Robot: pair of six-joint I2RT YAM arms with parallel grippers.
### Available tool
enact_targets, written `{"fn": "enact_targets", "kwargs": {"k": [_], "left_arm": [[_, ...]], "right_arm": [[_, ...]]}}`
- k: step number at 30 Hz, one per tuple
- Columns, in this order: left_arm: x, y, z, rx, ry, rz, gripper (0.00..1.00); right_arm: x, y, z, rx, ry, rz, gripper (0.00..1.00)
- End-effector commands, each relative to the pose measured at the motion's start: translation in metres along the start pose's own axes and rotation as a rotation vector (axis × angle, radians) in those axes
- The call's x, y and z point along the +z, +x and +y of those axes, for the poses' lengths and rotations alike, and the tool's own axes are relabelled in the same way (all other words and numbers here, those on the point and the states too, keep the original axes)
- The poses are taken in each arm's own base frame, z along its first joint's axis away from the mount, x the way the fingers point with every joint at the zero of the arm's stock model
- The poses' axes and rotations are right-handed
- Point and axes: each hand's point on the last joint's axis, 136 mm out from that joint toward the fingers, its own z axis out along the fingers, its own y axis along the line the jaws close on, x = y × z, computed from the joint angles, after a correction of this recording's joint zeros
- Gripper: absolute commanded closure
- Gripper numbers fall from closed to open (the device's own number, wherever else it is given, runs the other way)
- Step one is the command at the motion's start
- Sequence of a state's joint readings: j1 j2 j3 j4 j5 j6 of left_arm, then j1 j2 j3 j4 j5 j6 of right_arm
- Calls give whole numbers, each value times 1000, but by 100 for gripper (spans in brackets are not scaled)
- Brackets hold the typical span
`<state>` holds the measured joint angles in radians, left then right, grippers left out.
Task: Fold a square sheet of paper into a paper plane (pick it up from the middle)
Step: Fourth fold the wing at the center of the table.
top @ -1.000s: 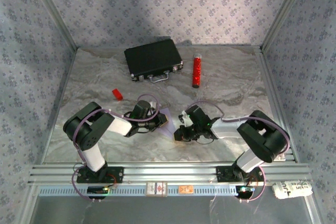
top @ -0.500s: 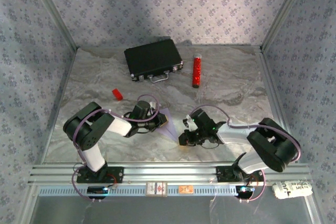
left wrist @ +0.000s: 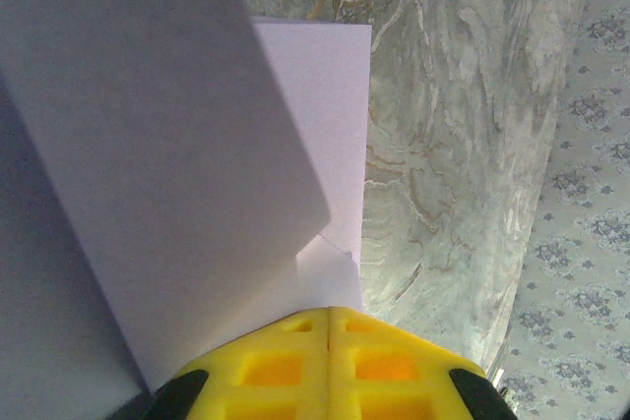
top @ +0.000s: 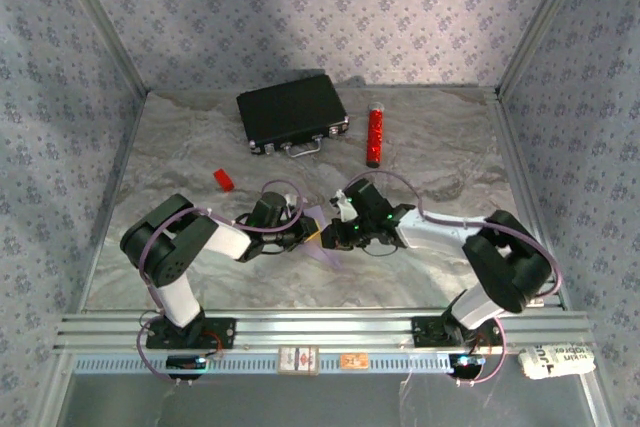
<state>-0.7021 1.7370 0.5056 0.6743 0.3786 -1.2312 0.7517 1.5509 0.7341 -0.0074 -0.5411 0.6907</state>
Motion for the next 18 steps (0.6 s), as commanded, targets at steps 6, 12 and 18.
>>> {"fn": "enact_targets", "kwargs": {"k": [6,12,18], "left_arm": [[-2,7,41,-36,-132,13,96],[-2,6,40,-33,-128,12,96],[-2,4,37,-30,-124,9,96]], "right_arm": [[18,-3,-14,11,58,38,92],[23,14,-38,55,128,80,92],[24,33,-55,107,122,97,93]]}}
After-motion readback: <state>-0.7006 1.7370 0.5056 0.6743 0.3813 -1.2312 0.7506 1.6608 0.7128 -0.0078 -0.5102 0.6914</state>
